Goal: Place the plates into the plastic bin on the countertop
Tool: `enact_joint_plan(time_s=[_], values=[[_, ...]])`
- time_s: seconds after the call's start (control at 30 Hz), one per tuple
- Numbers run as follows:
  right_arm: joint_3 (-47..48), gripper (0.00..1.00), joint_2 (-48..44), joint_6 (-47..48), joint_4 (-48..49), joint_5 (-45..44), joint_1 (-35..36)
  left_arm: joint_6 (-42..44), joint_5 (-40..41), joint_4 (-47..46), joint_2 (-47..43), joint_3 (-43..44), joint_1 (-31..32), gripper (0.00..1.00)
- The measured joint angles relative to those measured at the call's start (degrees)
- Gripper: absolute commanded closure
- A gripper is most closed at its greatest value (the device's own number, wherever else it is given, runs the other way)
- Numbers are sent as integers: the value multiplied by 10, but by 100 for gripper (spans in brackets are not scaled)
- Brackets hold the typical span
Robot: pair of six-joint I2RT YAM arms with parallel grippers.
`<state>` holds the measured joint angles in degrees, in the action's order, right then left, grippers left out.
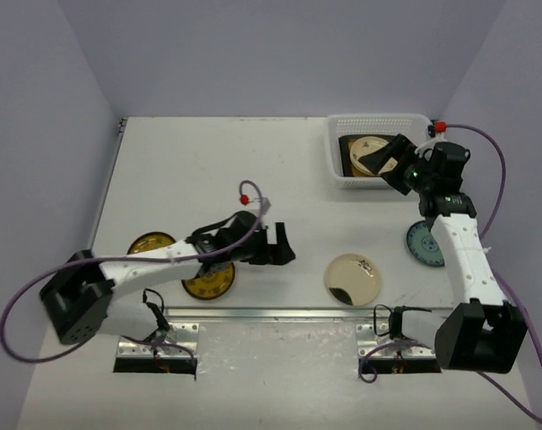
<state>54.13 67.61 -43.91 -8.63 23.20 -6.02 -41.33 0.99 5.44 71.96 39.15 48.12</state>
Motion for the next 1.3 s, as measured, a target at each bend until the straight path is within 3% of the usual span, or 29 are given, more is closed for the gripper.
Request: enact_joint_plan(time_s=[0.1,0.3,0.4,0.67,0.73,0.8,0.9,1.1,1.3], values=[[-59,1,-45,37,-50,27,-4,-9,-33,-44,136,58,52,0],[-163,1,-233,52,-152,26,-6,-27,-80,-119,307,162,65,7],[-159,1,-299,62,-171,23,-6,-38,-96,-138,362,188,71,26],[-141,1,-337,86,-227,9,-6,-56,-126,-166,431,236,86,70],[-141,1,-341,90,-235,6,-6,-57,-130,-166,439,241,86,73],[-141,1,-344,93,-239,4,-6,-56,-131,-165,446,245,86,88],[-141,1,-344,95,-244,1,-6,-55,-131,-161,452,249,86,100],[-155,1,-346,98,-230,26,-6,-56,-101,-164,430,222,86,100],[-242,1,-324,88,-140,157,-6,-22,-27,-80,220,88,43,100]])
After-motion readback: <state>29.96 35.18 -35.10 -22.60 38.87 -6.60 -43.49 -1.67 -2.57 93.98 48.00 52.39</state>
